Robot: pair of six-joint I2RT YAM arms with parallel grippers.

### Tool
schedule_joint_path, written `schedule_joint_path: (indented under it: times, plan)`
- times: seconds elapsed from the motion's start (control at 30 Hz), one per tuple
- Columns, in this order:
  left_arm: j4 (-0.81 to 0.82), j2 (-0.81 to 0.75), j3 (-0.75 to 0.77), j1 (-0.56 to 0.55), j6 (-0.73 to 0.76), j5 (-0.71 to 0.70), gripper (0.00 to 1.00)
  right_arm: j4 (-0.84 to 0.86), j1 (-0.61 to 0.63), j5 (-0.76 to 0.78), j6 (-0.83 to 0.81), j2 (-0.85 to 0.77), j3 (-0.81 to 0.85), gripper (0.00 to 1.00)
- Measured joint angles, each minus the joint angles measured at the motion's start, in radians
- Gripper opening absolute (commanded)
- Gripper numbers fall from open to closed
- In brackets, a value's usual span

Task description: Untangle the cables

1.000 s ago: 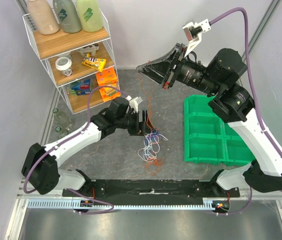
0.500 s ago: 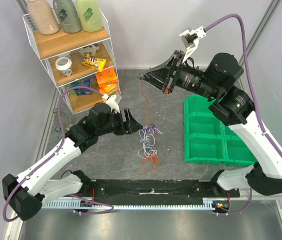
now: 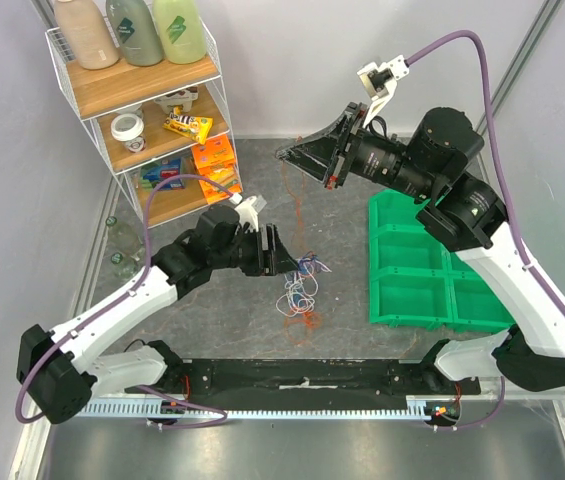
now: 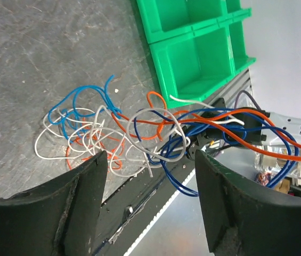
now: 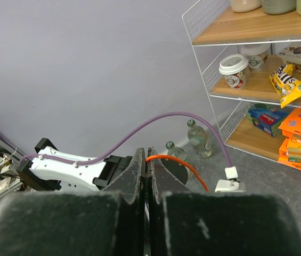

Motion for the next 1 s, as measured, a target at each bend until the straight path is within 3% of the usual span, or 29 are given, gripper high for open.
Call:
schedule_joint_path:
  times: [0.13,0.23,0.3,0.5,0.8,1.0]
  plan:
    - [0.004,0.022,0.000,-0.009,0.001,0.021,0.55,0.000,0.000,0.004,0.000,-0.001,-0.008,0.00]
    - [0.004,0.047,0.000,-0.009,0.002,0.033,0.27,0.000,0.000,0.005,0.000,-0.002,-0.008,0.00]
    - [0.003,0.072,0.000,-0.011,0.010,0.037,0.03,0.000,0.000,0.006,0.000,-0.002,-0.008,0.00]
    - [-0.073,0.122,0.010,-0.015,0.003,-0.057,0.02,-0.019,0.000,0.044,-0.027,0.002,0.016,0.00]
    - [-0.288,0.213,-0.028,0.024,-0.024,-0.265,0.02,-0.079,0.000,0.229,-0.142,0.044,0.369,0.00]
    - [-0.370,0.175,-0.051,0.035,-0.027,-0.362,0.02,-0.037,0.000,0.288,-0.171,-0.005,0.405,0.00]
